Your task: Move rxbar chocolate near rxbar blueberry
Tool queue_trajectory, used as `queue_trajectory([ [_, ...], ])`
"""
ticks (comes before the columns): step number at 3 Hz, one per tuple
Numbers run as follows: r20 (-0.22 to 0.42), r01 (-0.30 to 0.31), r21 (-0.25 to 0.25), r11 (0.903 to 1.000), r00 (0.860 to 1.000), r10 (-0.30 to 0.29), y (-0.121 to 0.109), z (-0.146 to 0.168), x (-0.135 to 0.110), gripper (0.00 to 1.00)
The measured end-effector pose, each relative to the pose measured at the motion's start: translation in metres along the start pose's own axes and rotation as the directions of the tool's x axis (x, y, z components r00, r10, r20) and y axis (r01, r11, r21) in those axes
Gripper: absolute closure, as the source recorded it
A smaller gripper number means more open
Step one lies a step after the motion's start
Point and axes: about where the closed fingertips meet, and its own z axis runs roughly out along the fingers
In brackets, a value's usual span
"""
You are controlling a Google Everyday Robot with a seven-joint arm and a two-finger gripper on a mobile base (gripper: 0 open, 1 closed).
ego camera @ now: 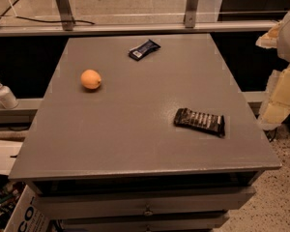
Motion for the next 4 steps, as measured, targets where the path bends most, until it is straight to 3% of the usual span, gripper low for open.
queue_trajectory([
  [2, 0.020, 0.014, 0.006, 0.9999, 1.000, -0.014, -0.005, 0.008, -0.006, 0.00],
  [4, 0.040, 0.052, -0.069, 0.9963, 0.998, -0.050, -0.012, 0.044, -0.024, 0.00],
])
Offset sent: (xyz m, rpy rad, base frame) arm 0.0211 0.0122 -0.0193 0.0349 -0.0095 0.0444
